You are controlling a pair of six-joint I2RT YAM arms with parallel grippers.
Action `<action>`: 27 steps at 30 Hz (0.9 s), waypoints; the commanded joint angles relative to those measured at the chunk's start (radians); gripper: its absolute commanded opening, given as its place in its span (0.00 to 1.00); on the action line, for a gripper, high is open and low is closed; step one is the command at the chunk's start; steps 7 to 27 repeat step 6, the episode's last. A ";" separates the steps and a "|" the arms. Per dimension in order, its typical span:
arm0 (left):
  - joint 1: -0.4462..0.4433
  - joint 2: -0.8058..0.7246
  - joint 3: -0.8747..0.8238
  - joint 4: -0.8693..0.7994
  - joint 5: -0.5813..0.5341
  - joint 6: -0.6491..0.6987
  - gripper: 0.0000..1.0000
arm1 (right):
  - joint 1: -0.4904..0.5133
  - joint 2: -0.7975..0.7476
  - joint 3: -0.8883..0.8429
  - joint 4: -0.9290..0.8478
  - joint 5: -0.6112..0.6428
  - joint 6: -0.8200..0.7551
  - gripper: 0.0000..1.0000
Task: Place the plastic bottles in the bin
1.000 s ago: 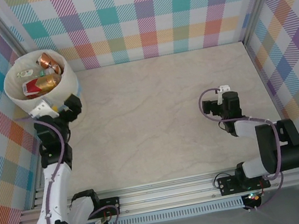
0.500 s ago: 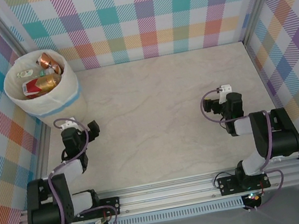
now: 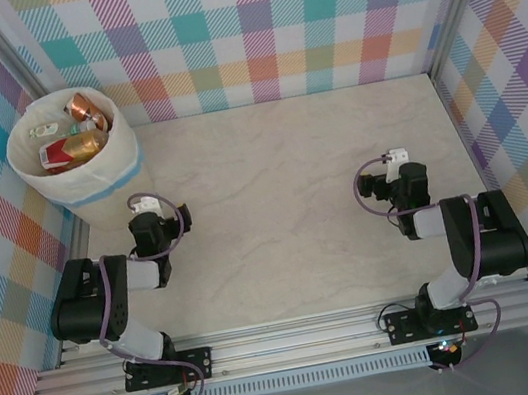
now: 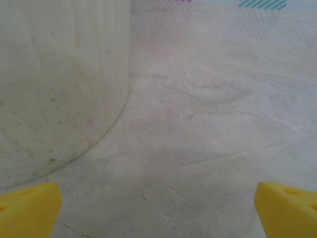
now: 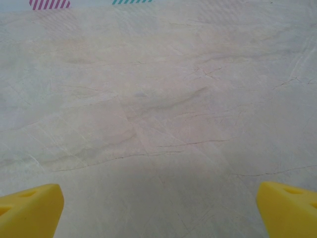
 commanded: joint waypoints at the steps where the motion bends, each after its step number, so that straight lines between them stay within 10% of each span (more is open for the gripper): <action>1: -0.006 -0.008 0.009 0.000 -0.052 -0.002 1.00 | -0.001 -0.003 0.020 0.030 -0.021 0.012 1.00; 27: -0.006 -0.009 0.009 -0.002 -0.053 -0.002 1.00 | -0.001 -0.003 0.020 0.030 -0.021 0.012 1.00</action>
